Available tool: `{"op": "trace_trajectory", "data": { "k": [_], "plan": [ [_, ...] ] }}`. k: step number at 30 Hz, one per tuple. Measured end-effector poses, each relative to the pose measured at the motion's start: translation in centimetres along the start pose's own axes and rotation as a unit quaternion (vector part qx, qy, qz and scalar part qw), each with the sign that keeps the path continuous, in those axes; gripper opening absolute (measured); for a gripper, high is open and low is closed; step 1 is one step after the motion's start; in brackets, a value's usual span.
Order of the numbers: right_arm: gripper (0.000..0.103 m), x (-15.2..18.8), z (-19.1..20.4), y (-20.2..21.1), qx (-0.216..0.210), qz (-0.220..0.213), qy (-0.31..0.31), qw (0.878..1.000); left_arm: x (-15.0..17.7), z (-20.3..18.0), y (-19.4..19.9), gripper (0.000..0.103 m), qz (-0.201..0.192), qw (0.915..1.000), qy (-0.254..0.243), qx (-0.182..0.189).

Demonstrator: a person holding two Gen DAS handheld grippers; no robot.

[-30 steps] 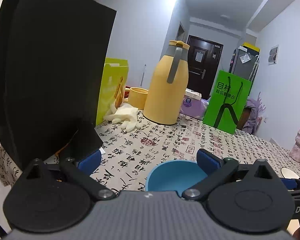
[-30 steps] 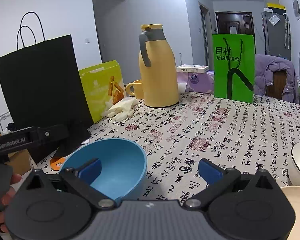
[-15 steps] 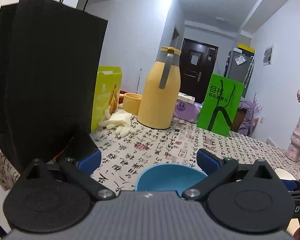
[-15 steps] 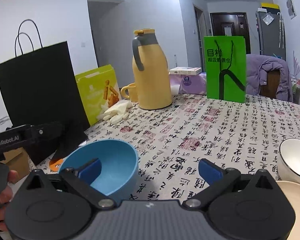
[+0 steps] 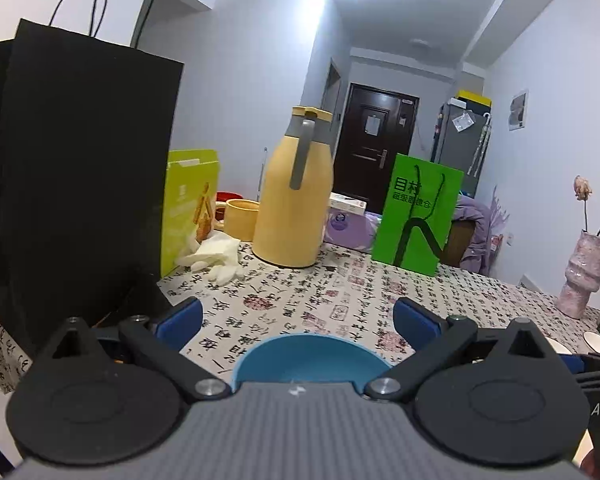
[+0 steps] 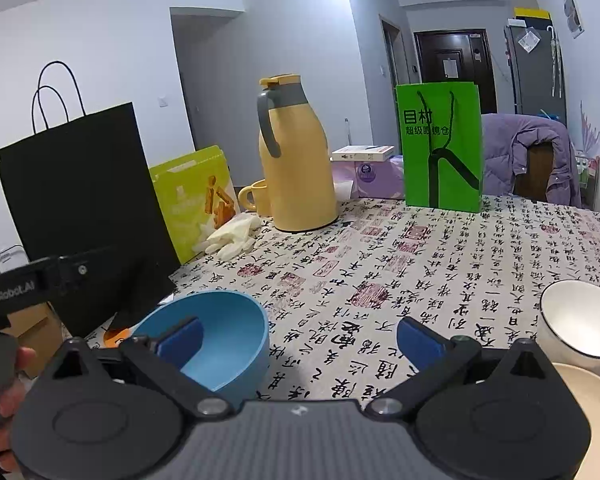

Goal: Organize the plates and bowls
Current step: 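Withdraw both open grippers from the blue bowl toward the white bowls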

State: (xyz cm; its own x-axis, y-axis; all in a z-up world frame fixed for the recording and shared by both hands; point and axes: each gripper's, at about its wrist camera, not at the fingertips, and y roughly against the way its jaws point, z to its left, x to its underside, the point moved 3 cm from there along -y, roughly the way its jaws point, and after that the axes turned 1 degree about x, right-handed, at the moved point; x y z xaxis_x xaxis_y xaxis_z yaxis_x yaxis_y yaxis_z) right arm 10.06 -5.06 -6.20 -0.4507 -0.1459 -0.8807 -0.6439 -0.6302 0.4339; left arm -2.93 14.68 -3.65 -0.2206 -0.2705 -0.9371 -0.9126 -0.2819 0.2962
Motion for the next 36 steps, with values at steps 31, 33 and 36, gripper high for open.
{"op": "trace_trajectory", "data": {
  "k": [31,33,36],
  "plan": [
    [0.103,-1.2,-5.7,5.3,0.019,-0.038,-0.023,0.999,-0.1,-7.1,1.4,0.103,-0.009,0.9991,-0.032,0.025],
    [0.103,-1.2,-6.2,5.5,0.02,-0.038,-0.025,0.999,-0.1,-7.6,1.3,0.103,-0.008,0.9991,-0.032,0.028],
    [0.103,-1.2,-7.0,5.9,0.022,-0.039,-0.028,0.999,0.0,-8.5,1.0,0.103,-0.004,0.9989,-0.033,0.033]
  ]
}}
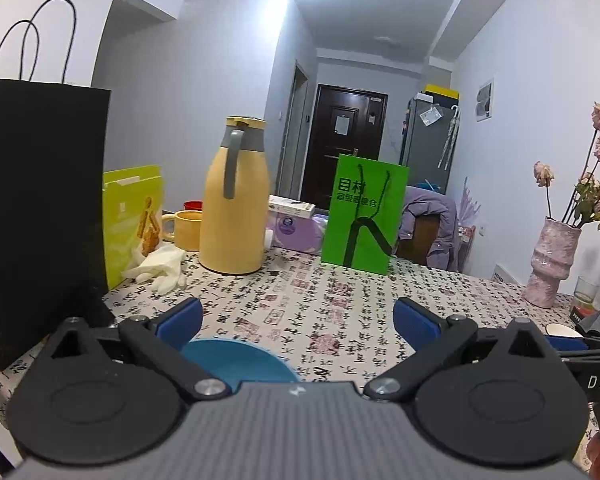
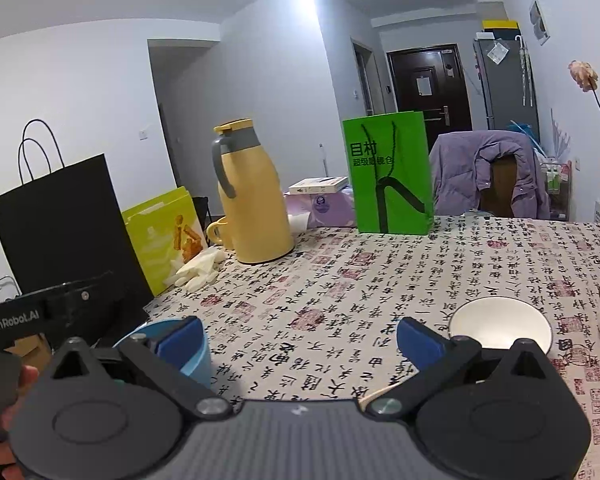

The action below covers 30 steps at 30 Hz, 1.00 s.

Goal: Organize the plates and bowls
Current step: 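Withdraw both open grippers from the blue bowl toward the white bowls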

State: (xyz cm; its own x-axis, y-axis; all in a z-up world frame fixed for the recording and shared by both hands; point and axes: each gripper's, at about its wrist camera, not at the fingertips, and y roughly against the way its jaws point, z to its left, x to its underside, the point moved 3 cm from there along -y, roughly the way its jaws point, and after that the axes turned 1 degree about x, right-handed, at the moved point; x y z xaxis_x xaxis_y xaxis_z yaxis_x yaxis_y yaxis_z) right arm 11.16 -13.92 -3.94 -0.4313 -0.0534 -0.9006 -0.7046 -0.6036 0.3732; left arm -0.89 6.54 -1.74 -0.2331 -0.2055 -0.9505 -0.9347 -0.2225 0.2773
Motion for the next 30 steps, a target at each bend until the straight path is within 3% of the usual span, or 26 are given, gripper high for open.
{"op": "trace_trajectory", "data": {
  "k": [30],
  "plan": [
    [0.103,-2.9,-9.1,1.6,0.034,-0.005,-0.011,0.999,-0.6,-7.6,-5.0,0.103,0.034,0.999,-0.006,0.029]
  ]
}}
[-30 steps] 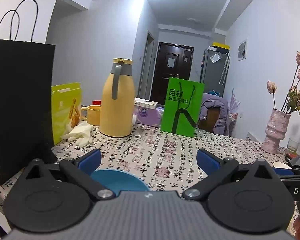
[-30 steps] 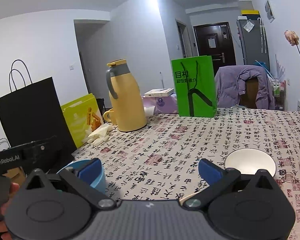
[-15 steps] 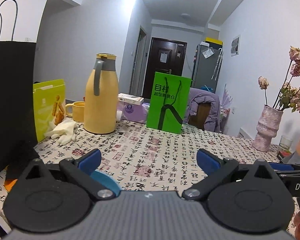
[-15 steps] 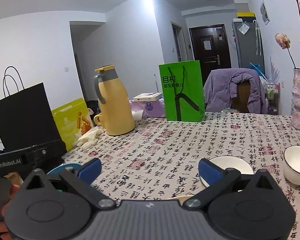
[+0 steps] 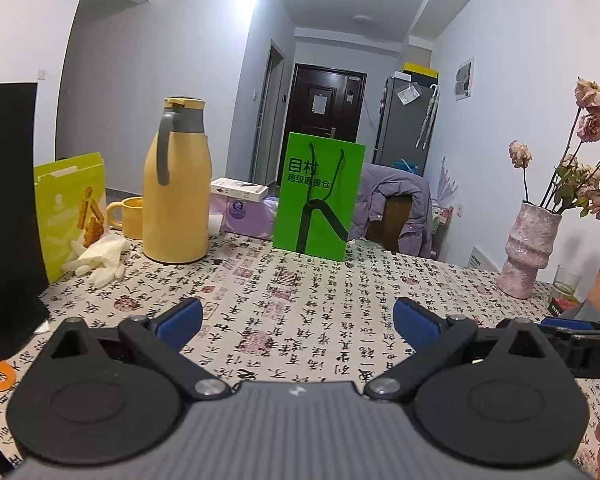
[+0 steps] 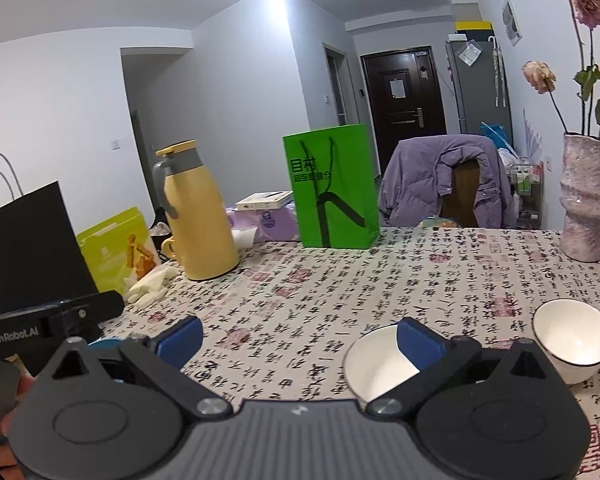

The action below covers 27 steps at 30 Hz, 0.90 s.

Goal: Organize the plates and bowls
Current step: 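Withdraw both open grippers from the blue bowl toward the white bowls, then move both grippers down to the rim of a black-rimmed white bowl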

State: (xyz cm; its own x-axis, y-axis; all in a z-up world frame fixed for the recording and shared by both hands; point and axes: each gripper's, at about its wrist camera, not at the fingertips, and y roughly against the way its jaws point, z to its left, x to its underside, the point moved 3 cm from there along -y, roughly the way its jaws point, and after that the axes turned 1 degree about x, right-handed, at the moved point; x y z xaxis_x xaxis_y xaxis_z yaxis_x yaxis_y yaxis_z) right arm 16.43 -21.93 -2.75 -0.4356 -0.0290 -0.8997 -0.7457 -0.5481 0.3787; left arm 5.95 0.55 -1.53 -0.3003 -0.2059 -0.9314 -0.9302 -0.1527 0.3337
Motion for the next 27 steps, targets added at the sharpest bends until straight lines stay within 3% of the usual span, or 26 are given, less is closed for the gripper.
{"op": "trace_trajectory", "data": {
  "k": [27],
  "plan": [
    [0.103,-4.2,-8.4,-2.6,0.02,0.008,-0.036,0.999,-2.3,-4.9,-6.9,0.103,0.025,0.9994,-0.01,0.02]
  ]
}}
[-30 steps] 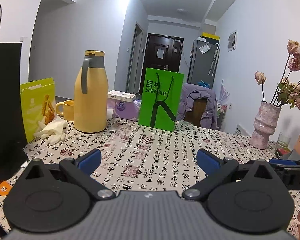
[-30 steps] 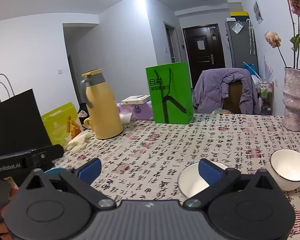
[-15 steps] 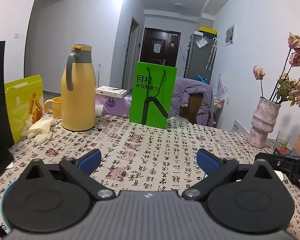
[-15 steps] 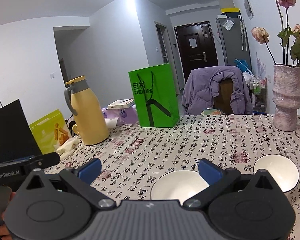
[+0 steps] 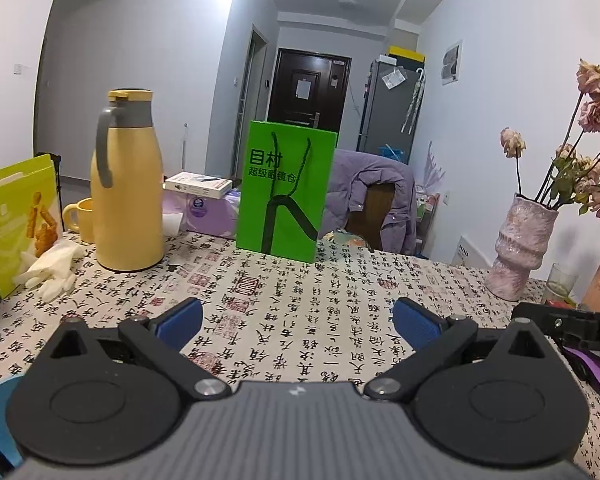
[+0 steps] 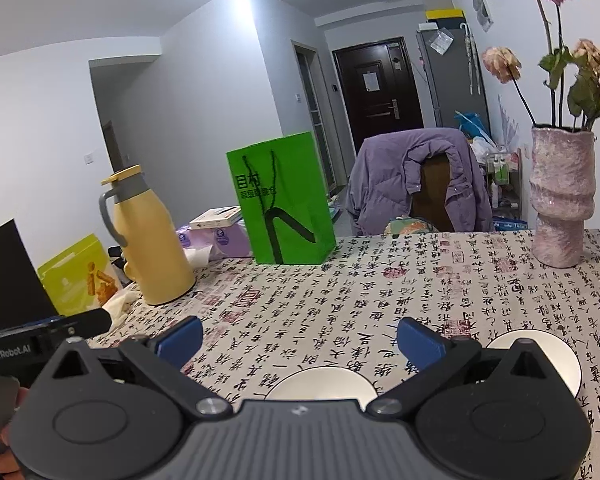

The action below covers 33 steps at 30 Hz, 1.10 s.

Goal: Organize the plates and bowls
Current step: 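Move both grippers down to the rim of a black-rimmed white bowl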

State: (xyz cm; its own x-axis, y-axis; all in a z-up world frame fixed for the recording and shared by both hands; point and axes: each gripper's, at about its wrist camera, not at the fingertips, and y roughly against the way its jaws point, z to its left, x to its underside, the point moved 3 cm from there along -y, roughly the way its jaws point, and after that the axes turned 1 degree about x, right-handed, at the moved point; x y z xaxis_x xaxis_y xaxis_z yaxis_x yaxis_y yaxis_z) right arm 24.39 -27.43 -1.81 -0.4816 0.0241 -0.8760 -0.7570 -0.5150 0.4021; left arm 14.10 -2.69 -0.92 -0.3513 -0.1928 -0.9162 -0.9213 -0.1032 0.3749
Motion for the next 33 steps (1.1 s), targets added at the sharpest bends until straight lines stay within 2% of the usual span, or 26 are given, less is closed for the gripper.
{"op": "trace_trajectory", "data": {
  "k": [5,13,22,33],
  "plan": [
    [0.103,-0.4,-1.2,-1.4,-0.003,0.012,-0.006,1.0,0.0,-1.0,-1.8,0.103,0.014,0.9999,-0.005,-0.003],
    [0.103,-1.5,-1.7,-3.7,-0.004,0.025,0.022,0.999,0.5,-2.2,-3.8,0.103,0.027,0.9994,-0.011,-0.018],
    [0.103,0.0,-4.6,-4.9,0.0,0.06,-0.001,0.998,1.5,-3.9,-5.7,0.103,0.055,0.9983,-0.013,-0.016],
    [0.103,1.3,-5.7,-4.6,0.003,0.078,-0.008,0.997,3.0,-5.7,-7.3,0.103,0.088,0.9956,-0.023,-0.021]
  ]
}}
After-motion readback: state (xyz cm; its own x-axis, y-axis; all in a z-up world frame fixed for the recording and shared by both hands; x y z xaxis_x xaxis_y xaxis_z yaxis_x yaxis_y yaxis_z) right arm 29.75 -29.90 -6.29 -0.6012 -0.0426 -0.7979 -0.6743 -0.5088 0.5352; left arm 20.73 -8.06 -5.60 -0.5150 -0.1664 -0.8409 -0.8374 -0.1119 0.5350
